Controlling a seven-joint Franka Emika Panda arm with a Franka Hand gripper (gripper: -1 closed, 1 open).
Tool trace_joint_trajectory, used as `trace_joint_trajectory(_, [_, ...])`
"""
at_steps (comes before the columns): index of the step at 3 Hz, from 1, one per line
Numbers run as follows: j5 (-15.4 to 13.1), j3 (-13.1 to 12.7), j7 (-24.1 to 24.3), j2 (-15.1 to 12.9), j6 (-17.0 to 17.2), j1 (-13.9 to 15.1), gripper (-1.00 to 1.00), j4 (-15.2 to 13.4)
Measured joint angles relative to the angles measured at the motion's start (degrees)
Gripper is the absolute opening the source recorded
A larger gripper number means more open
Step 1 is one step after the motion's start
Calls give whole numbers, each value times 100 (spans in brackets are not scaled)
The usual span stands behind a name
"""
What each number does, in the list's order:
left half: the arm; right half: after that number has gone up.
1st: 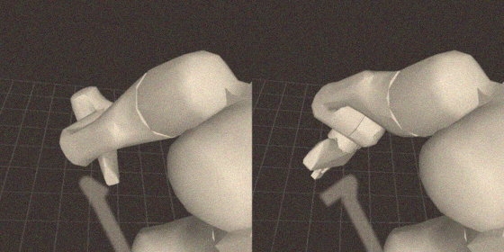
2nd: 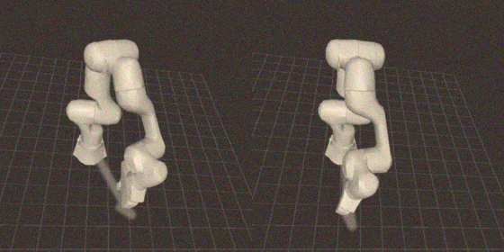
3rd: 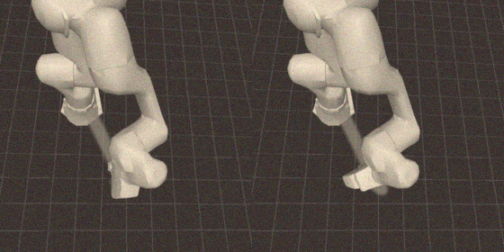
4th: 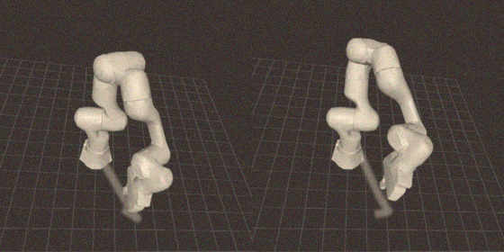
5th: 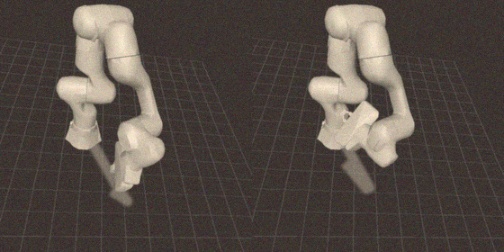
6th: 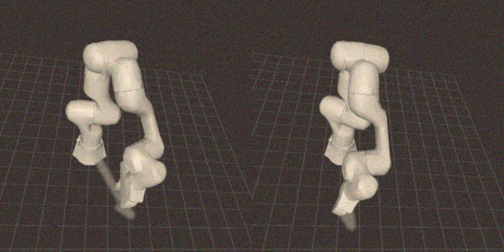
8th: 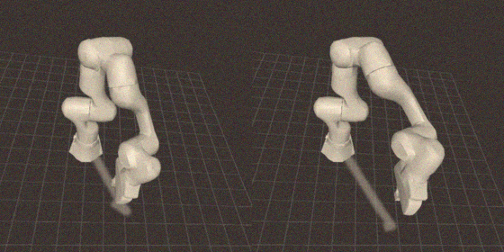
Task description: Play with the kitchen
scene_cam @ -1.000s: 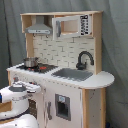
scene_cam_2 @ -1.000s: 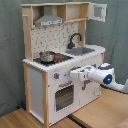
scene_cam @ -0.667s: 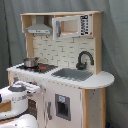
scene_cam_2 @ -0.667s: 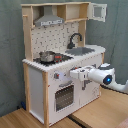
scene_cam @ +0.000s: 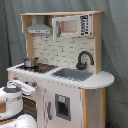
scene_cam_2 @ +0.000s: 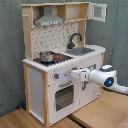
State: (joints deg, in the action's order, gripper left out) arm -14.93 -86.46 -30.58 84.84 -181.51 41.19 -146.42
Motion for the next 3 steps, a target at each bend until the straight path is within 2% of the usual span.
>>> trace_joint_trajectory(3, [1,-44,87,-72,1561,-926,100,-34])
